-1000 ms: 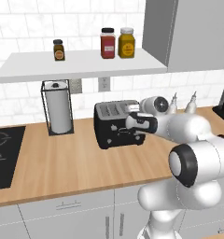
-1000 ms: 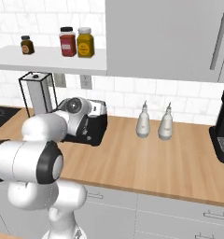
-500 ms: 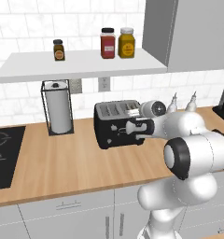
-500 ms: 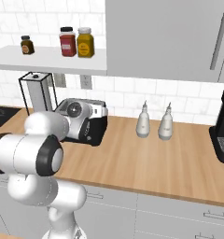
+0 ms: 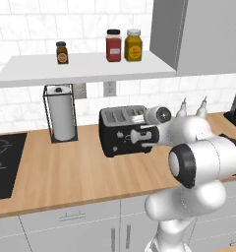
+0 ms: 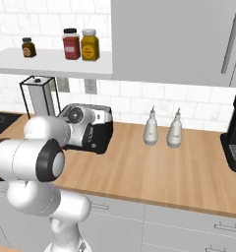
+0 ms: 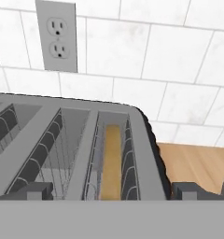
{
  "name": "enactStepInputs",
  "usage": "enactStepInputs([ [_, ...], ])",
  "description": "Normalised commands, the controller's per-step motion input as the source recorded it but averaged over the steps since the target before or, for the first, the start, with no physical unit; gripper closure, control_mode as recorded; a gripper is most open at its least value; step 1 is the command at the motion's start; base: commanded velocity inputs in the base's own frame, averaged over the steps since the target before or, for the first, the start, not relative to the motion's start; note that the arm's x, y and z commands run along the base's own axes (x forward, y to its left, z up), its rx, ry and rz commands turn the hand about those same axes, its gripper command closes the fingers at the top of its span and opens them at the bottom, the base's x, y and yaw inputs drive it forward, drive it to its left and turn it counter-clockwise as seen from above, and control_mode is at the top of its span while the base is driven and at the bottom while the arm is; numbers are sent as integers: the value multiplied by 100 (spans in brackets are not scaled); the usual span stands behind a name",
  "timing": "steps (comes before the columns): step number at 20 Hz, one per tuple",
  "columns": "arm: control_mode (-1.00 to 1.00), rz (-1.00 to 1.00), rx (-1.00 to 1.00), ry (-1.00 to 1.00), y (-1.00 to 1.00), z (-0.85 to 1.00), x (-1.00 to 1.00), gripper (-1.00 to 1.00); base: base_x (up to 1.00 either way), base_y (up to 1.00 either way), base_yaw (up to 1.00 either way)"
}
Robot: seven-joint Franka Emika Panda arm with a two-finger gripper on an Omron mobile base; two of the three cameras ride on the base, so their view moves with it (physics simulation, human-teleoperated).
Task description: Start the toaster. Once the lever pops up, take the bread to the plate on the dining counter.
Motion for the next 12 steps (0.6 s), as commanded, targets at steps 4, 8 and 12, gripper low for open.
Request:
enactStepInputs([
  [4, -100, 0, 0, 0, 0, 0, 14, -100, 0, 0, 0],
  [8, -100, 0, 0, 0, -3, 0, 9, -100, 0, 0, 0],
  [12, -100, 0, 0, 0, -1, 0, 0, -100, 0, 0, 0],
])
